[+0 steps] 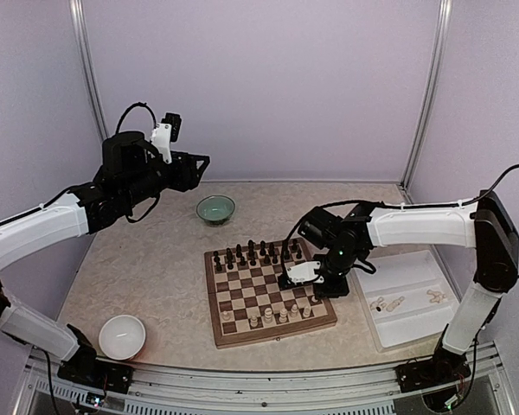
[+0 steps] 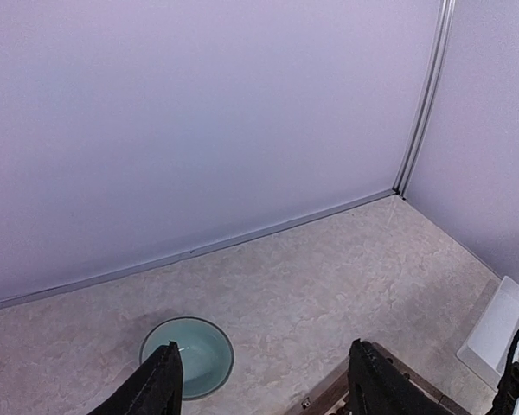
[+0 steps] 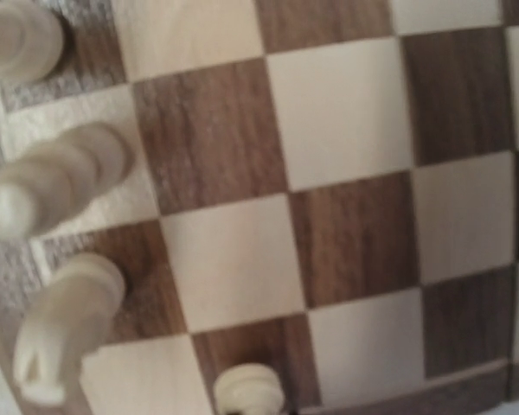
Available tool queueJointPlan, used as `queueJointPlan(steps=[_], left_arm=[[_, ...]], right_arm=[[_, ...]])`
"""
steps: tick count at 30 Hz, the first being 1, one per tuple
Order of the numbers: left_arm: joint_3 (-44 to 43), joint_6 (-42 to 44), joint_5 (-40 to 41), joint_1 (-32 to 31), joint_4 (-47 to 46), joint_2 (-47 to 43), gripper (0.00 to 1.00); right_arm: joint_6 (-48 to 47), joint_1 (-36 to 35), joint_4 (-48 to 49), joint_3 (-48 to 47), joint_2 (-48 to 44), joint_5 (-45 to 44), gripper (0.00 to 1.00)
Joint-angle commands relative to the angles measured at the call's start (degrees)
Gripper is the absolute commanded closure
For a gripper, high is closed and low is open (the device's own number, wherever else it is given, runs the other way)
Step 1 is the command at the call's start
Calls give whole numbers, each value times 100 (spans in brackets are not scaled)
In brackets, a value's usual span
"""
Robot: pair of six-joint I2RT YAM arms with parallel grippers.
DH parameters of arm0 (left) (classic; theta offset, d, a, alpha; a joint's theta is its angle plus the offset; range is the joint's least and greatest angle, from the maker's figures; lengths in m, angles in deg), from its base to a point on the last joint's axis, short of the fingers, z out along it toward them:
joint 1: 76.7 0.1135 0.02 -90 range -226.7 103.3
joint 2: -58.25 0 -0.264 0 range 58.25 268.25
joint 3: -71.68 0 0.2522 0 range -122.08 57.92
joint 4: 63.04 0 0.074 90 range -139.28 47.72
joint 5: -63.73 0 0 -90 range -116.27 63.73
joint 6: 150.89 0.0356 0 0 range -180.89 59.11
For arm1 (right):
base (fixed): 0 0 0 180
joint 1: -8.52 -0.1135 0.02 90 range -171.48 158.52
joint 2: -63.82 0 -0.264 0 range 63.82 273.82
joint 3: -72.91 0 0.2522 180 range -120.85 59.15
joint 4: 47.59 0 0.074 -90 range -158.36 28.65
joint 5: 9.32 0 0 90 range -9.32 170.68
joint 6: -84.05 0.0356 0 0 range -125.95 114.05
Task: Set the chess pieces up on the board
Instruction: Place the pawn at h2.
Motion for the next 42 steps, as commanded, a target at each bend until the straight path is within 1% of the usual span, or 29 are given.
queueJointPlan(steps=[1,8,13,17,20,28,42], left_arm=[[-122,-22,-103,-5,-6,-31,35],[-118,-36,-126,-5,3,-40,35],[-127,-46,-147,-5,12,-31,35],[-131,-52,-155,-5,12,-13,35],[-131,-62,-178,-5,12,-1,35],[-131,-72,-191,-5,12,13,35],[-140,-83,-208,-5,29,28,34]], right_arm=[[27,-141,6,-158,211,-101,98],[68,-199,14,-201,334,-160,94],[59,-233,20,-166,331,-233,85],[67,-251,-21,-156,294,-218,82],[59,-252,-38,-165,258,-200,83],[44,-252,-94,-165,213,-232,91],[9,-252,-172,-60,71,-276,92]])
